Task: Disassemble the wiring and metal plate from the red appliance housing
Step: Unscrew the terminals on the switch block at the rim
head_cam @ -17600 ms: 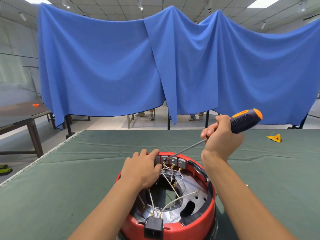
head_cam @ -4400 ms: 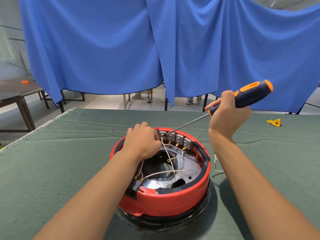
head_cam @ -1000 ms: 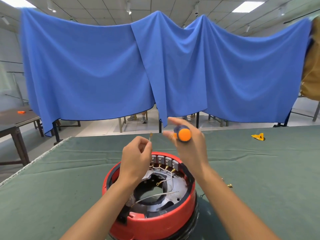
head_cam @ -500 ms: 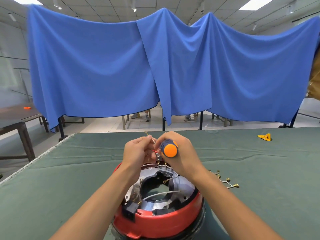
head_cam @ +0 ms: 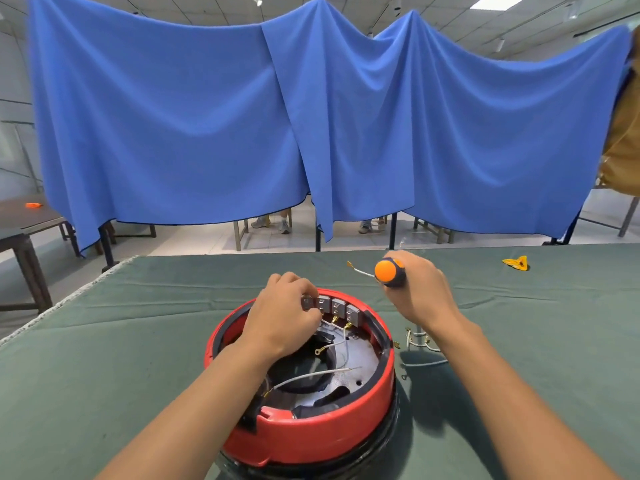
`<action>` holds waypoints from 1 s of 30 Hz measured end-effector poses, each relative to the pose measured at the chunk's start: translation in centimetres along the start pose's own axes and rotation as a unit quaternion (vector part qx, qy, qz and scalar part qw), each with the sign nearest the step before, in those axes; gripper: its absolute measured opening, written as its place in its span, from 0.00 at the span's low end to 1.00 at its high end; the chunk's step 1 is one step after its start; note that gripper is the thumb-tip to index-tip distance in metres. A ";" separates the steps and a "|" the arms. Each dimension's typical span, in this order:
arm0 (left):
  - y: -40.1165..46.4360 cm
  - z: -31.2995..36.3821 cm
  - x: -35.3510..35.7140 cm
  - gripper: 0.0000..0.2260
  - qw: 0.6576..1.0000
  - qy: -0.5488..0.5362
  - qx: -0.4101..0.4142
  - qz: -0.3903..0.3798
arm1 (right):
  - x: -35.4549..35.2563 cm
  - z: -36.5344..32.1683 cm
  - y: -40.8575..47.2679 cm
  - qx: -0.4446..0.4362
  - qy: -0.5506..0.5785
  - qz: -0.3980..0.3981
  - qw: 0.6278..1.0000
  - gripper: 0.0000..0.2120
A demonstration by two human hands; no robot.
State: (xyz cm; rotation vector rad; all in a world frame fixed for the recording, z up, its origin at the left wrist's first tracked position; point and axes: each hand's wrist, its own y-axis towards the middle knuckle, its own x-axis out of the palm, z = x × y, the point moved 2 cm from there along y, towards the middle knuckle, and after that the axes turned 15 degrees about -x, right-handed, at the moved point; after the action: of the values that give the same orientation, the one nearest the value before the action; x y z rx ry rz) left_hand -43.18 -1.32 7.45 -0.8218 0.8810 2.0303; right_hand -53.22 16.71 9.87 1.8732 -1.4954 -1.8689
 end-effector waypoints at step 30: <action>-0.9 -0.7 -0.6 0.27 0.881 0.463 -0.094 -0.021 | -3.9 -4.1 0.6 0.056 0.173 0.223 0.958 0.34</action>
State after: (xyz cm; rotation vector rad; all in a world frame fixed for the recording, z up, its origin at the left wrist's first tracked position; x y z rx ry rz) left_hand -41.94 -1.62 7.25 -1.9823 1.1385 1.6435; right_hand -49.28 16.79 14.04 1.6150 -1.7378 -1.2128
